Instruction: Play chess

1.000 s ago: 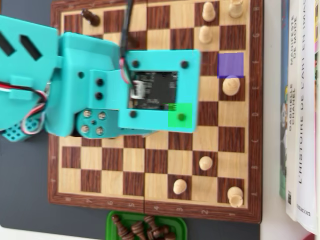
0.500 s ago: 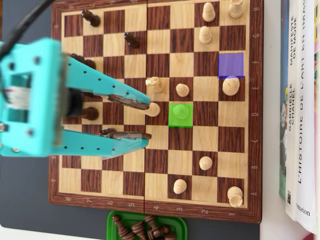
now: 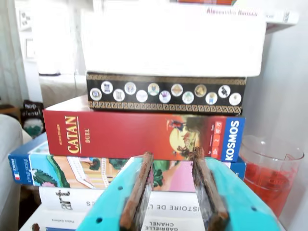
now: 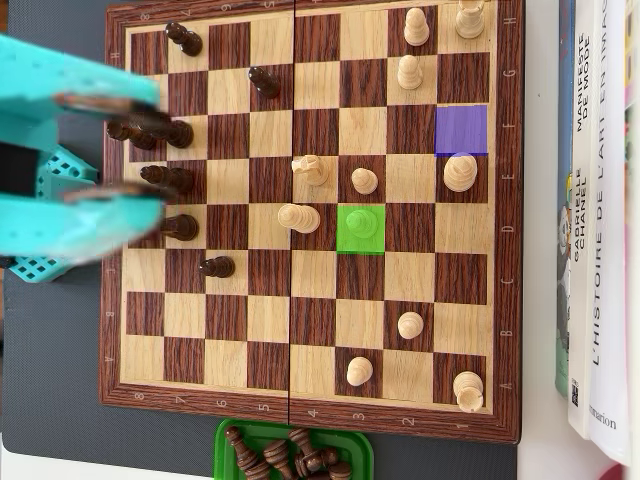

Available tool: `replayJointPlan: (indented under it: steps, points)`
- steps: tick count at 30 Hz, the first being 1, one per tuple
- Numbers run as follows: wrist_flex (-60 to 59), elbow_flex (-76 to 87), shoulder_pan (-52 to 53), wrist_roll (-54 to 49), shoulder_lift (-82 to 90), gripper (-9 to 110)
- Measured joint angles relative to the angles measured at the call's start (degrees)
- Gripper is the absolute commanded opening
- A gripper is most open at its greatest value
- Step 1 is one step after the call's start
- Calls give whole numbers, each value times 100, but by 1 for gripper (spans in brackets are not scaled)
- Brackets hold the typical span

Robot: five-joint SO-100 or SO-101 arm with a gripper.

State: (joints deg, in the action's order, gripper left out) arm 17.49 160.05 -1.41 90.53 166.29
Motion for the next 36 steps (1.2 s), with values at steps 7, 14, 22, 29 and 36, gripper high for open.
replayJointPlan:
  steps: [7,14,22,29,36]
  points:
    - [1125,861,18,0,1125,13]
    - [1749,1301,18,0,1925,13]
    - [3331,1846,149,0,2487,13]
    - [4904,1951,149,0,2549,13]
    - [6311,1969,149,0,2593,13]
